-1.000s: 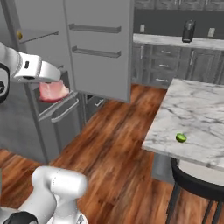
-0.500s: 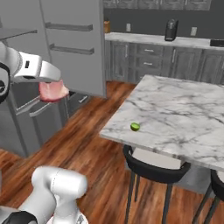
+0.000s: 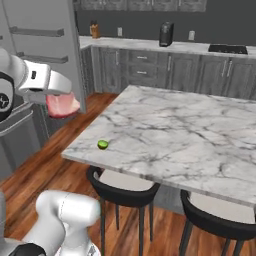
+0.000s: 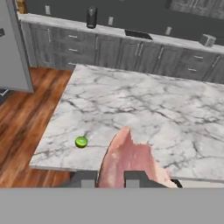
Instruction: Open the fridge, remove the kiwi, squash, and steak, and place them on any counter.
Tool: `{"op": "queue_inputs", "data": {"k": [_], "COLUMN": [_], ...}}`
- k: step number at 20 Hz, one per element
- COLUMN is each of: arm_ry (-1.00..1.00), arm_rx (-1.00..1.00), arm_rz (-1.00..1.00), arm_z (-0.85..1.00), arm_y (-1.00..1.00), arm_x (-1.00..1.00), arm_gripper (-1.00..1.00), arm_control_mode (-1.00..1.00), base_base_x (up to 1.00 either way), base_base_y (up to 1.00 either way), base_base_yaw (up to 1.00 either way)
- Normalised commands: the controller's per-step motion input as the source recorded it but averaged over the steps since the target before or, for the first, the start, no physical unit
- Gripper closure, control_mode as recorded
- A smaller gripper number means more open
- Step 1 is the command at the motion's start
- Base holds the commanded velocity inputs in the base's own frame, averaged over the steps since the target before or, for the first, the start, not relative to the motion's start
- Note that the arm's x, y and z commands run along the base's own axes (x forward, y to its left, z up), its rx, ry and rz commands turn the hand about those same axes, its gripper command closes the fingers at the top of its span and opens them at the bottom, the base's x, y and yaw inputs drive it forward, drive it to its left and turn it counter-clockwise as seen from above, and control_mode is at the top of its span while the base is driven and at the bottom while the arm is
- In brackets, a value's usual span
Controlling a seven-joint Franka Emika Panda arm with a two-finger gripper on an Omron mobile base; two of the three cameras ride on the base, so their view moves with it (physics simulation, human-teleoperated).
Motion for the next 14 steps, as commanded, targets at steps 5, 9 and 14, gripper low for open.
{"op": "queue_inputs", "data": {"k": [5, 9, 14], "arm_ry": [0.00, 0.00, 0.00], "arm_rx": [0.00, 0.00, 0.00], "arm_rz": [0.00, 0.00, 0.00], "arm_z": [0.00, 0.00, 0.00], "arm_y": [0.00, 0.00, 0.00], "arm_x": [0.00, 0.00, 0.00], "arm_gripper": [1.00, 1.00, 1.00], "arm_control_mode": [1.00, 1.00, 1.00], "base_base_x": [0.46, 0.20, 0.41], "base_base_y": [0.00, 0.00, 0.00], "base_base_yaw": [-0.22, -0.22, -0.24]}}
